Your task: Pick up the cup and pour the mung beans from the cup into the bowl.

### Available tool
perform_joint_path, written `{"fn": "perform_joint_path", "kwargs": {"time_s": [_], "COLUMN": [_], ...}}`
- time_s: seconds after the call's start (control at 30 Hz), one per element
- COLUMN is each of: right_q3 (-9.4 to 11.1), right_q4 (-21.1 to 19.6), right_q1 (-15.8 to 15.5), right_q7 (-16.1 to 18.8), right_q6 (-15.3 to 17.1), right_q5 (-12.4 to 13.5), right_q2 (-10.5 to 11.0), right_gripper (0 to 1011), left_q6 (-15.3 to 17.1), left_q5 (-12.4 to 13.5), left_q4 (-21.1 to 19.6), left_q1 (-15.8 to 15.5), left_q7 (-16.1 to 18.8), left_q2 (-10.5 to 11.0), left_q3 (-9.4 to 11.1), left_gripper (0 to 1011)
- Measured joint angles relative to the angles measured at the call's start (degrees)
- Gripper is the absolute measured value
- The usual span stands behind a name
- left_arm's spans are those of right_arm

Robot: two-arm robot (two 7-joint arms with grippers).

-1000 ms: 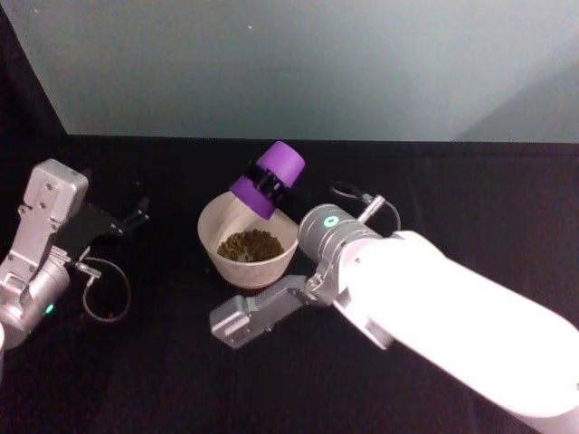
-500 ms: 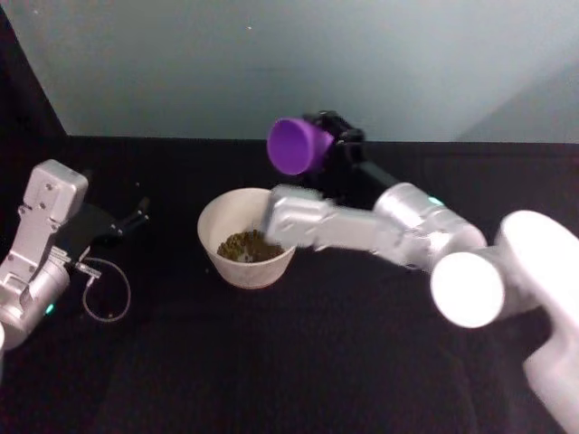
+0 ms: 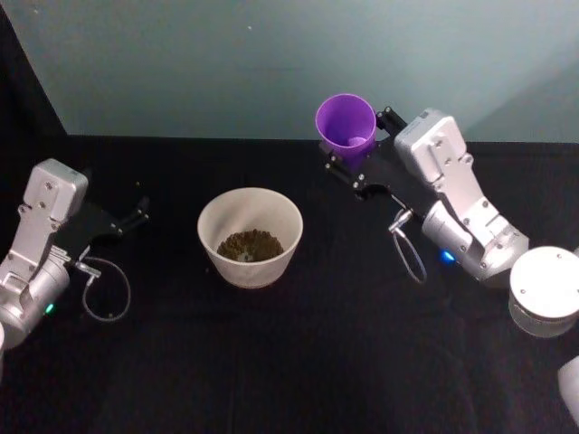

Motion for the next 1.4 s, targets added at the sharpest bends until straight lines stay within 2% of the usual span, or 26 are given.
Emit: {"fn": "perform_joint_path", "kwargs": {"time_s": [0.13, 0.53, 0.57, 0.77, 0.87, 1.0, 1.03, 1.1, 1.4], "right_q3": [0.3, 0.1, 0.3, -0.1, -0.1, 0.2, 0.2, 0.4, 0.2], "right_q4": [0.5, 0.4, 0.4, -0.2, 0.6, 3.2, 3.2, 5.5, 13.3], "right_q1": [0.0, 0.1, 0.0, 0.0, -0.3, -0.7, -0.7, -0.9, -0.1], "right_q7": [1.2, 1.0, 1.3, 1.3, 1.7, 2.8, 2.8, 3.6, 6.0], "right_q6": [-0.3, -0.3, -0.5, -0.2, -0.4, -1.1, -1.1, -1.6, -3.3], "right_q5": [2.8, 1.9, 2.6, 2.3, 3.5, 6.6, 6.6, 8.9, 14.4], "right_q2": [0.3, 0.2, 0.3, 1.9, 2.3, 2.2, 2.2, 2.0, 0.8], "right_gripper": [723, 724, 723, 724, 724, 724, 723, 723, 723], "left_q6": [0.0, 0.0, 0.0, 0.0, 0.0, 0.0, 0.0, 0.0, 0.0], "left_q5": [0.0, 0.0, 0.0, 0.0, 0.0, 0.0, 0.0, 0.0, 0.0], "left_q4": [0.0, 0.0, 0.0, 0.0, 0.0, 0.0, 0.0, 0.0, 0.0], "left_q1": [0.0, 0.0, 0.0, 0.0, 0.0, 0.0, 0.0, 0.0, 0.0], "left_q7": [0.0, 0.0, 0.0, 0.0, 0.0, 0.0, 0.0, 0.0, 0.0], "left_q2": [0.0, 0.0, 0.0, 0.0, 0.0, 0.0, 0.0, 0.0, 0.0], "left_q3": [0.0, 0.0, 0.0, 0.0, 0.0, 0.0, 0.0, 0.0, 0.0], "left_gripper": [1000, 1000, 1000, 1000, 1000, 1000, 1000, 1000, 1000]}}
